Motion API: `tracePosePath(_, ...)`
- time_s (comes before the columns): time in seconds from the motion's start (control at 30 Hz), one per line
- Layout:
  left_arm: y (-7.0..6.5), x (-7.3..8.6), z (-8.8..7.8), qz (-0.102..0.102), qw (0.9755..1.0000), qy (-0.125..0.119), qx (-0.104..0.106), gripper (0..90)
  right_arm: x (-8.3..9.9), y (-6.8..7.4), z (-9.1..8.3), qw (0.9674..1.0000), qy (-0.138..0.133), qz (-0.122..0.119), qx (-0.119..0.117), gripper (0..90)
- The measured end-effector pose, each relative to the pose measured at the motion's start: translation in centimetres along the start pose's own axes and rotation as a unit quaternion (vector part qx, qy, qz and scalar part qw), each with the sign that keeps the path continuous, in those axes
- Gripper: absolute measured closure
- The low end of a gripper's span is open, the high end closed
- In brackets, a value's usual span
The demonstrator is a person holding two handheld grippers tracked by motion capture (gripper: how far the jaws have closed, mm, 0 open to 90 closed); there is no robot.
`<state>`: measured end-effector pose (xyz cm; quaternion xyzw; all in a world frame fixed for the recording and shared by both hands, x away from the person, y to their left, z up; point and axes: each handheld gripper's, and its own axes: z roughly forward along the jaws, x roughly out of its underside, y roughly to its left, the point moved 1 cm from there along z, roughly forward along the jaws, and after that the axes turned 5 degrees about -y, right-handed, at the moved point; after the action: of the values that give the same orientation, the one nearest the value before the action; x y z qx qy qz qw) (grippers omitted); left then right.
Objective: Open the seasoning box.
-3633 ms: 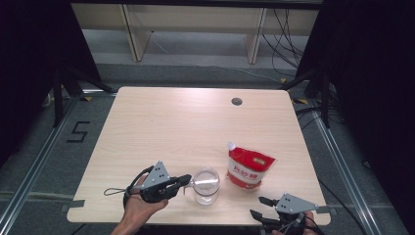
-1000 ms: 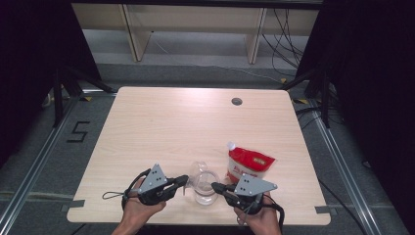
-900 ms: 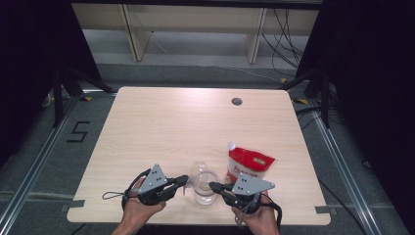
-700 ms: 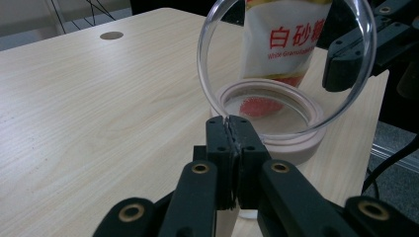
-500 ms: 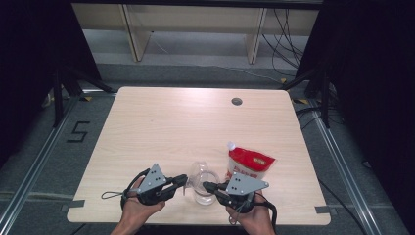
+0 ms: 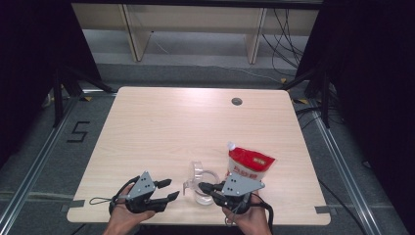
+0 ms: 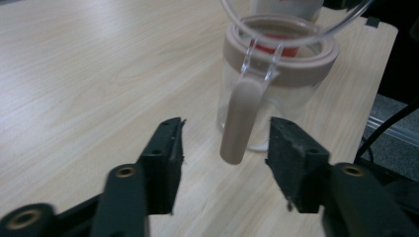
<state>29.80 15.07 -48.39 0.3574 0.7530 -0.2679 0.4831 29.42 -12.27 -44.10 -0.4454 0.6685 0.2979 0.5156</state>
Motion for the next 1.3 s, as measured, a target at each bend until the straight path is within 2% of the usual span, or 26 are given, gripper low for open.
tracePosePath(0.03, -0.1, 0.2, 0.1, -0.017, 0.9998, 0.003, -0.006, 42.1, 0.0, 0.0, 0.0, 1.0, 0.0, 0.0, 0.0, 90.0)
tracePosePath(0.07, 0.0, 0.5, 0.1, -0.025, 0.9996, 0.007, -0.009, 35.6, -0.1, 0.1, 0.1, 1.0, 0.003, 0.002, -0.002, 90.0)
tracePosePath(0.13, 0.1, 0.6, 0.0, -0.024, 0.9996, 0.011, -0.013, 34.1, -0.1, 0.1, 0.2, 1.0, 0.001, -0.004, -0.001, 90.0)
tracePosePath(0.2, 0.2, 0.8, 0.0, -0.025, 0.9994, 0.016, -0.017, 28.8, -0.1, 0.3, 0.4, 1.0, 0.006, 0.001, -0.003, 90.0)
tracePosePath(0.23, 0.3, 0.9, -0.1, -0.029, 0.9991, 0.018, -0.025, 27.8, -0.1, 0.3, 0.5, 1.0, 0.002, -0.004, -0.002, 90.0)
tracePosePath(0.27, 0.5, 0.9, -0.2, -0.024, 0.9993, 0.021, -0.022, 26.9, -0.1, 0.5, 0.6, 1.0, -0.001, 0.002, -0.002, 90.0)
tracePosePath(0.3, 0.5, 1.0, -0.3, -0.03, 0.999, 0.021, -0.026, 26.4, -0.1, 0.5, 0.7, 1.0, 0.002, 0.004, -0.003, 90.0)
tracePosePath(0.33, 0.6, 1.0, -0.3, -0.03, 0.9991, 0.019, -0.023, 26.1, -0.1, 0.5, 0.7, 0.9999, 0.005, -0.006, -0.01, 90.0)
tracePosePath(0.4, 0.5, 1.1, -0.2, -0.04, 0.9987, 0.015, -0.027, 25.1, -0.1, 0.5, 0.9, 0.9999, 0.004, -0.001, -0.013, 90.0)
tracePosePath(0.43, 0.7, 1.2, -0.2, -0.034, 0.999, 0.014, -0.024, 25.0, -0.1, 0.6, 1.0, 0.9999, 0.001, -0.001, -0.011, 90.0)
tracePosePath(0.53, 0.6, 1.2, -0.2, -0.041, 0.9987, 0.018, -0.025, 24.6, -0.1, 0.7, 1.1, 0.9999, 0.001, -0.002, -0.01, 89.8)
tracePosePath(0.6, 0.7, 1.3, -0.1, -0.036, 0.9989, 0.019, -0.024, 24.1, -0.1, 0.7, 1.0, 0.9999, 0.003, -0.004, -0.012, 89.5)
tracePosePath(0.73, 0.5, 1.4, 0.0, -0.044, 0.9986, 0.017, -0.022, 23.9, 0.0, 0.4, 0.5, 1.0, 0.003, -0.003, -0.006, 88.3)
tracePosePath(0.8, 0.6, 1.4, 0.0, -0.042, 0.9987, 0.017, -0.023, 23.5, 0.4, 0.1, -0.5, 1.0, 0.004, -0.001, 0.006, 86.9)
tracePosePath(0.83, 0.7, 1.5, -0.1, -0.051, 0.9982, 0.017, -0.025, 23.3, 0.6, -0.1, -0.9, 1.0, 0.004, -0.001, 0.009, 86.3)
tracePosePath(0.9, 0.9, 1.5, -0.1, -0.046, 0.9984, 0.02, -0.025, 22.9, 0.8, -0.2, -1.4, 0.9999, 0.005, 0.002, 0.009, 85.6)
tracePosePath(0.97, 1.0, 1.6, -0.2, -0.057, 0.9976, 0.018, -0.033, 20.3, 1.3, -0.7, -2.7, 0.9998, -0.001, 0.008, 0.02, 83.7)
tracePosePath(1.07, 1.0, 1.8, -0.3, -0.074, 0.9964, 0.018, -0.039, 17.9, 1.9, -1.0, -3.6, 0.9994, -0.001, 0.014, 0.032, 82.8)
tracePosePath(1.1, 1.1, 1.7, -0.4, -0.063, 0.9968, 0.023, -0.043, 15.4, 2.5, -1.3, -4.4, 0.9989, 0.001, 0.019, 0.043, 81.5)
tracePosePath(1.17, 1.1, 1.7, -0.5, -0.06, 0.9969, 0.026, -0.043, 15.5, 2.8, -1.4, -4.8, 0.9988, 0.006, 0.026, 0.042, 80.8)
tracePosePath(1.2, 0.8, 1.7, -0.4, -0.075, 0.9959, 0.021, -0.047, 15.4, 3.1, -1.6, -5.1, 0.9984, 0.003, 0.029, 0.048, 80.3)
tracePosePath(1.23, 0.9, 1.7, -0.5, -0.065, 0.9966, 0.024, -0.045, 15.5, 3.4, -1.7, -5.5, 0.9982, 0.006, 0.032, 0.049, 79.6)
tracePosePath(1.27, 1.0, 1.7, -0.5, -0.063, 0.9971, 0.018, -0.04, 15.5, 3.7, -1.9, -5.9, 0.9979, 0.007, 0.036, 0.054, 79.0)
tracePosePath(1.3, 1.0, 1.7, -0.6, -0.068, 0.9966, 0.023, -0.042, 15.5, 4.1, -2.0, -6.5, 0.9974, 0.003, 0.041, 0.059, 77.3)
